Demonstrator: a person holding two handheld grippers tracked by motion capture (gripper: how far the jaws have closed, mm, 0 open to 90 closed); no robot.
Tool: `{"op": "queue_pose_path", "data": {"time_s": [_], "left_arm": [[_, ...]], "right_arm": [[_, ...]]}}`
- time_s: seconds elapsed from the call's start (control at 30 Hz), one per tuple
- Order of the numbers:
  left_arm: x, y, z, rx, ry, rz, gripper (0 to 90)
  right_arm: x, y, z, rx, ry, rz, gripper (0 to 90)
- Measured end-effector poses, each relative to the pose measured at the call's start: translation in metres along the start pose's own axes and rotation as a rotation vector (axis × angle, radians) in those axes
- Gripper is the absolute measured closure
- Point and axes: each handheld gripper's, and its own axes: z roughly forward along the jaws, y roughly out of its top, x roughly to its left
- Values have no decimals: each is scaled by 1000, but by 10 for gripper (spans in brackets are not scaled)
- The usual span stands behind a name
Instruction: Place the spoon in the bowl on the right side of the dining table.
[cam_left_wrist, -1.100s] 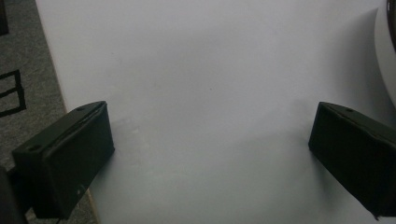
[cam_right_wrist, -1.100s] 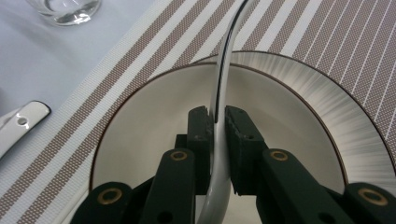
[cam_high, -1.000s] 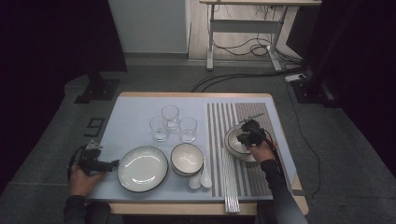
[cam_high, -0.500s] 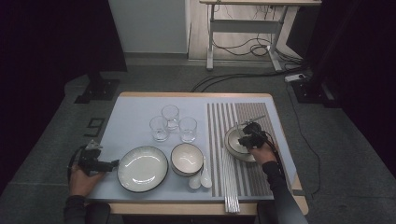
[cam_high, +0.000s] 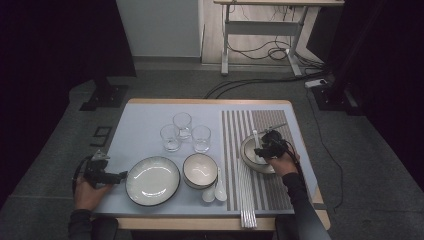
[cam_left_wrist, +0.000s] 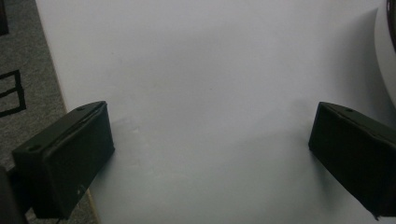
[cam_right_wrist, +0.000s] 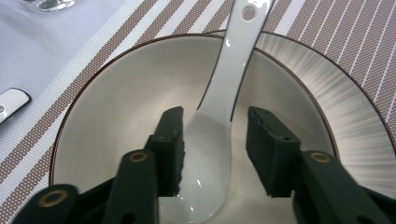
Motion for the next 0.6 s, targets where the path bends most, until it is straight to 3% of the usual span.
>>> {"op": "queue_pose_path", "data": {"time_s": [0.6], "left_arm": [[0,0,0,0,0,0,0]], "right_arm": [[1,-9,-23,-61,-7,-29,186]]}}
